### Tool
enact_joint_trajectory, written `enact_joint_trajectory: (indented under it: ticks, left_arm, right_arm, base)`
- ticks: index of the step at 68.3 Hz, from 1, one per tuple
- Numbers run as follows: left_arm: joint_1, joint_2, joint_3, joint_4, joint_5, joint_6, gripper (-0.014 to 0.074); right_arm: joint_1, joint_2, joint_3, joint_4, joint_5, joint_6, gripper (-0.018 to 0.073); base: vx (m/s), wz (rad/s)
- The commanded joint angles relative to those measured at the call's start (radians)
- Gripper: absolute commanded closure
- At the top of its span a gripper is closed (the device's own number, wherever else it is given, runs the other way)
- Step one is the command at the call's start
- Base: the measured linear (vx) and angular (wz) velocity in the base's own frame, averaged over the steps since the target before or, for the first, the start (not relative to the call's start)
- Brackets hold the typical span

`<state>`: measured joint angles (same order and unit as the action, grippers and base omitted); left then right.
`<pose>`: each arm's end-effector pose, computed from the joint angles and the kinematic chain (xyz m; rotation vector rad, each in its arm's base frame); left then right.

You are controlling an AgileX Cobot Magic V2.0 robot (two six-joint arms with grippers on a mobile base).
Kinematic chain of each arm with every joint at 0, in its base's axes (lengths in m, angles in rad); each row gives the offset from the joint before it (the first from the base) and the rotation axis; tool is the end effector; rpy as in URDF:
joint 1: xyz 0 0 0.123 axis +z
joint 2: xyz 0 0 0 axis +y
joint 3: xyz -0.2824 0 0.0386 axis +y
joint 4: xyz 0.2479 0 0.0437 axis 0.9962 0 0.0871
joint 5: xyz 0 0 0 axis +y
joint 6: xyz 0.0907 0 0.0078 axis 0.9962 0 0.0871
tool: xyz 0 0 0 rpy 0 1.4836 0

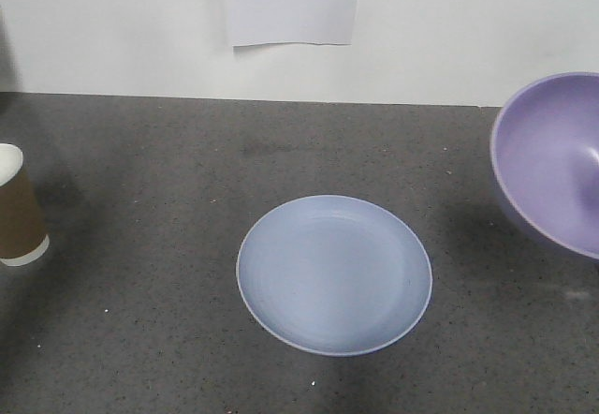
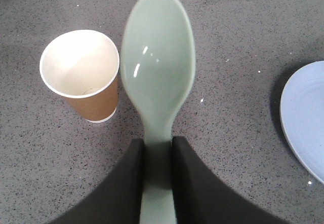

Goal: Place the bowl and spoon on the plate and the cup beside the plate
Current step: 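Move the held lilac bowl with the right gripper over the plate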

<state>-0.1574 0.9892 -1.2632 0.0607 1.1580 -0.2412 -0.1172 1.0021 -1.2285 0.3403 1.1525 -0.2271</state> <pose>0.1662 -0.0212 0.4243 -0.0972 2.3663 -0.1150 0.1735 0.0075 0.4167 -0.1067 2.3517 0.2716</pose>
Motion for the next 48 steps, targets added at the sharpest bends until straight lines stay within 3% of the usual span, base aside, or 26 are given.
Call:
enact_joint_trajectory:
  ticks: [1,17,29,48]
  left_arm:
    - [-0.007,-0.008,-0.02,0.003,-0.062,-0.009,0.0603]
    - [-0.007,-0.008,-0.02,0.003,-0.062,-0.009,0.0603]
    - [-0.007,-0.008,-0.02,0.003,-0.062,-0.009,0.0603]
    - [-0.007,-0.008,-0.02,0.003,-0.062,-0.009,0.0603]
  right_arm:
    - [-0.006,0.047,-0.028,0.097,-0.065,-0.058,0.0562]
    - [0.023,0.171,-0.028,0.11,-0.073,-0.084,0.0563]
    - [0.17,0.267,-0.028,0.067,-0.12,-0.07,0.0563]
    - [0.385,0.431,-0.028,-0.048,-0.275,0.047,0.0563]
  base:
    - [0.0,0.0]
    - [0.0,0.0]
    - [0.0,0.0]
    - [0.0,0.0]
